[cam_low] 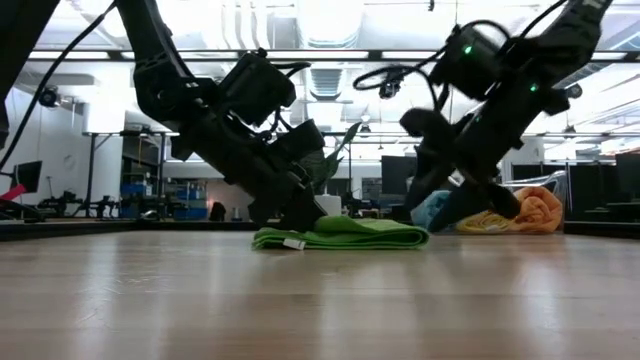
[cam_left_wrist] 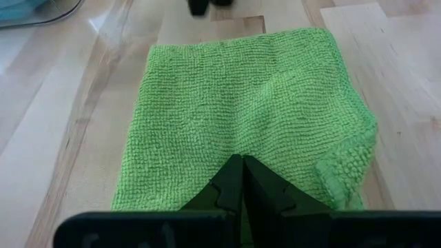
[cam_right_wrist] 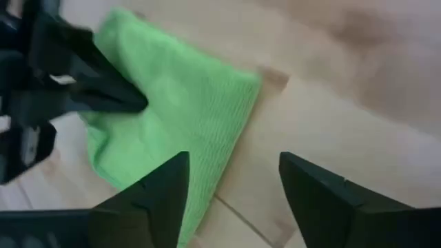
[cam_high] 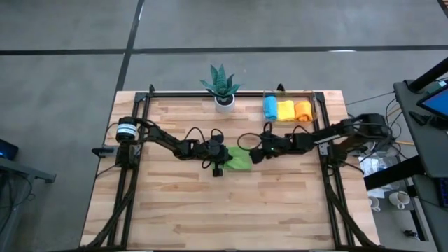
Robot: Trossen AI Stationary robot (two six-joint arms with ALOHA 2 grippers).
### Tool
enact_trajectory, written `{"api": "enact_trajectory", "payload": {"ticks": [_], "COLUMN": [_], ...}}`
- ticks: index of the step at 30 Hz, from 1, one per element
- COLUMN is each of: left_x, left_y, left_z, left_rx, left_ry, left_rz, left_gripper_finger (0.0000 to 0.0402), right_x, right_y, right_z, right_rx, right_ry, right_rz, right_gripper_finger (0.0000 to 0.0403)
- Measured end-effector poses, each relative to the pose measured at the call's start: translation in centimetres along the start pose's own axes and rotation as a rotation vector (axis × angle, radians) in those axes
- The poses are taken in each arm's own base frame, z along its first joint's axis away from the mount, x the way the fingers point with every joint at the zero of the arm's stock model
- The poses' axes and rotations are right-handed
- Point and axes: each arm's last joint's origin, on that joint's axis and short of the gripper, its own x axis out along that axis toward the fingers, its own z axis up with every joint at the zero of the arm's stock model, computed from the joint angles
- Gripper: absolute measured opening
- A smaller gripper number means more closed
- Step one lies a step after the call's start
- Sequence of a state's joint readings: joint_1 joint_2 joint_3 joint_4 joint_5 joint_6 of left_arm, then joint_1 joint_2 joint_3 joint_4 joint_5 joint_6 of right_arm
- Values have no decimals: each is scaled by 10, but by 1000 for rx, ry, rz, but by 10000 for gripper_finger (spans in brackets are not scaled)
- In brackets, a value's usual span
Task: Roll microfiber towels into tight, uniform cylinder then place into a basket
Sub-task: Roll the green microfiber cloth
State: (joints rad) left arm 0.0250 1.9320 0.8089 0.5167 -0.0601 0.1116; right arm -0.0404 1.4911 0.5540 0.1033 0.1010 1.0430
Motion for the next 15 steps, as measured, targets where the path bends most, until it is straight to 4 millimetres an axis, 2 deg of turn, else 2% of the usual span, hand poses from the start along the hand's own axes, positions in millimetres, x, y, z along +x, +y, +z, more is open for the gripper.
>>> {"api": "enact_trajectory", "payload": {"ticks": [4, 9, 15], "left_x": [0, 0, 0], "left_y": [0, 0, 0], "left_z": [0, 0, -2], "left_rx": [0, -1, -2], "left_ry": [1, 2, 5], "left_rz": [0, 0, -1], "left_gripper_finger": [0, 0, 0], "right_x": [13, 25, 37], "right_y": [2, 14, 18], "right_z": [2, 6, 7], "right_rx": [30, 6, -13], "right_ry": [65, 98, 113], "right_rz": [3, 23, 7], "right_gripper_finger": [229, 230, 230]}}
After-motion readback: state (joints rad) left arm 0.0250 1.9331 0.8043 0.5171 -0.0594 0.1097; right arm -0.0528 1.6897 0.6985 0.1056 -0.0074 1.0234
